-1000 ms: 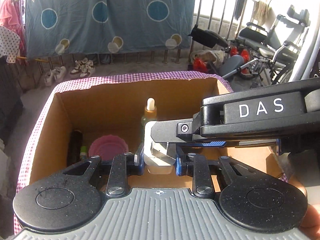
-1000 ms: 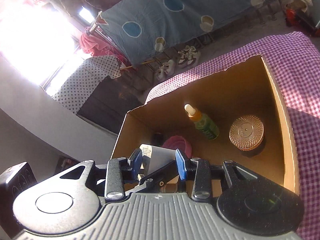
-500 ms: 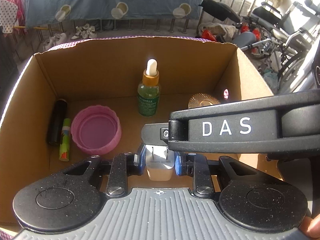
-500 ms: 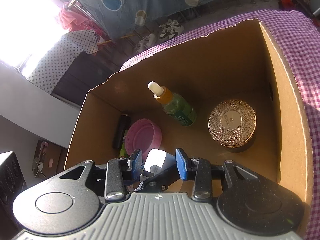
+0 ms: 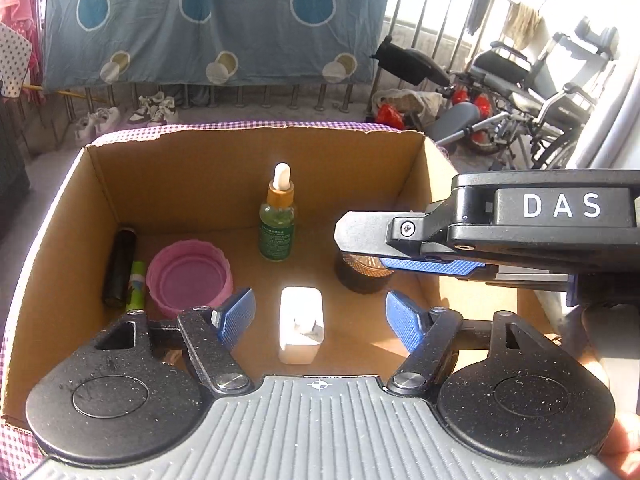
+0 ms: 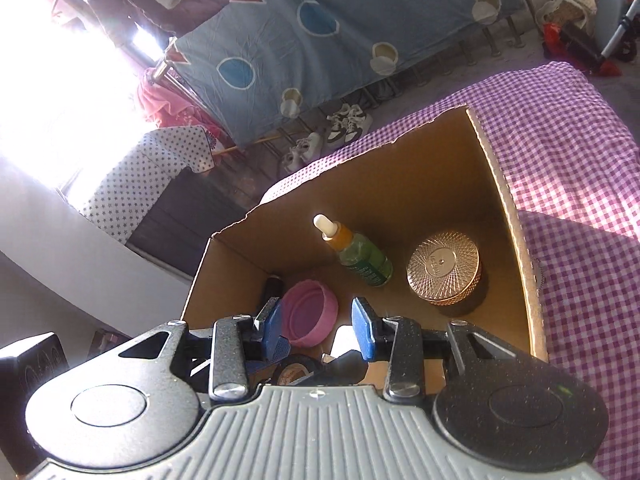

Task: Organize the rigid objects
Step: 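Withdraw the right gripper and move it to the white supplement bottle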

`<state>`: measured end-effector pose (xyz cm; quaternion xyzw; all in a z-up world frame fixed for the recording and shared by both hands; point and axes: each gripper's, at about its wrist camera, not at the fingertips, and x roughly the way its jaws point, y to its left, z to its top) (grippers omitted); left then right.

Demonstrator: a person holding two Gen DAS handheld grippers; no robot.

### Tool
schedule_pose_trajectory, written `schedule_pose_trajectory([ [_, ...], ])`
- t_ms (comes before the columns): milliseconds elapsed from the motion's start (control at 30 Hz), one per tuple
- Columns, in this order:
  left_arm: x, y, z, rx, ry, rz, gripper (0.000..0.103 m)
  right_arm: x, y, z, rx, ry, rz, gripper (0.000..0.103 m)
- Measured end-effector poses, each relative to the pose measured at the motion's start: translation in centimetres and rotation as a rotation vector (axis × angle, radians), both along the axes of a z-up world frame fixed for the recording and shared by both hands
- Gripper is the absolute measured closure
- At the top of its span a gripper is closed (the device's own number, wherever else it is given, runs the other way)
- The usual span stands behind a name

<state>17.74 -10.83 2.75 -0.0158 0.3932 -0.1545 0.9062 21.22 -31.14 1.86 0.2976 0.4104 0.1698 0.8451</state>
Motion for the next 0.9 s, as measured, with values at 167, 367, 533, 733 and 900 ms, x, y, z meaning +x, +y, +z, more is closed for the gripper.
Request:
schedule_pose_trajectory([
  [167, -3.8, 0.0, 1.9, -0.010, -0.098, -0.081, 0.013, -5.4, -0.8, 3.2, 0.028, -0.123, -0.072, 0.057],
  [367, -9.1, 0.9, 3.2, 0.019, -0.193, -0.186, 0.002, -12.2, -0.8, 4.6, 0.048, -0.194, -0.120, 0.054],
  [533, -11.9, 2.8, 3.3, 0.024, -0.216, -0.190, 0.001, -16.1, 0.1, 4.0, 0.079, -0.176, -0.138, 0.054],
  [733, -13.8, 5.1, 3.0, 0.021, -0.230, -0.157, 0.001, -18.8, 1.9, 3.3, 0.080, -0.136, -0.134, 0.054],
  [900, -14.3, 6.8, 2.2, 0.007, -0.206, -0.113, 0.001, -19.0, 3.6, 3.0, 0.062, -0.111, -0.111, 0.051],
])
